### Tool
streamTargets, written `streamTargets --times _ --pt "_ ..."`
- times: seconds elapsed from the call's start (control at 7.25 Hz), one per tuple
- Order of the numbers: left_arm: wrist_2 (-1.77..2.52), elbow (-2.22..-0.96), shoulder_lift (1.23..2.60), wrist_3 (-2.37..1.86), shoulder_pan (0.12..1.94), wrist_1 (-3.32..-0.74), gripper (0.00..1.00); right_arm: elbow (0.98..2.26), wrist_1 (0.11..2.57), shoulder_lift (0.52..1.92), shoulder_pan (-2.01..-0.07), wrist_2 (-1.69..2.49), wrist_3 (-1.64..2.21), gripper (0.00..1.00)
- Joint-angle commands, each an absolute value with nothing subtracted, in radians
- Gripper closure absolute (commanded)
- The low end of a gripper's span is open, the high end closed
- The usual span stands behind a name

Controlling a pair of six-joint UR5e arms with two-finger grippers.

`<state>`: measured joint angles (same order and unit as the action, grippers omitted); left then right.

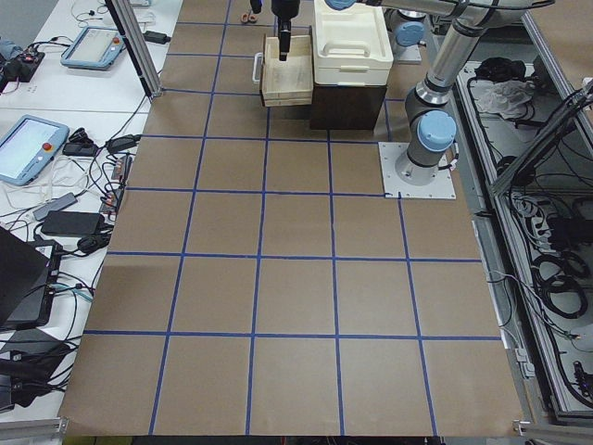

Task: Put scissors in drawer and close it
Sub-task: 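Move the right gripper toward the grey-and-orange scissors on the table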

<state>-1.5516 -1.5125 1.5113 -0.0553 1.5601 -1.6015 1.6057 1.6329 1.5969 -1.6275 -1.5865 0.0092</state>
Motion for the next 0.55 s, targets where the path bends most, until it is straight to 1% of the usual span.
streamTargets --times 0.0,0.41 --pt "-1.554 -1.513 1.509 -0.055 1.56 -1.601 0.0 1.606 1.625 1.597 -1.628 -1.588 0.009 0.0" --pt "-1.559 -1.513 1.508 -0.055 1.56 -1.608 0.0 1.606 1.626 1.591 -1.623 -1.58 -0.009 0.0"
